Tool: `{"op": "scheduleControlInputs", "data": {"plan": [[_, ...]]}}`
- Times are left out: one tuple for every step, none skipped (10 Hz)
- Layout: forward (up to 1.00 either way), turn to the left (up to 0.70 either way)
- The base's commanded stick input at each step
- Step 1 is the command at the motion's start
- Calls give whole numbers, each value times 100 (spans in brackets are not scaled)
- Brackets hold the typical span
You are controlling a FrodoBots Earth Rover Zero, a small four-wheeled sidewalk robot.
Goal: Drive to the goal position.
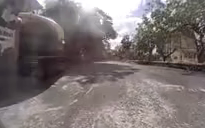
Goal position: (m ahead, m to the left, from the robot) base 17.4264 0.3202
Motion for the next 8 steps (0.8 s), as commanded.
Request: {"op": "scheduleControlInputs", "data": {"plan": [[70,0],[70,0],[70,0],[70,0],[70,0],[70,0],[70,0],[70,0]]}}
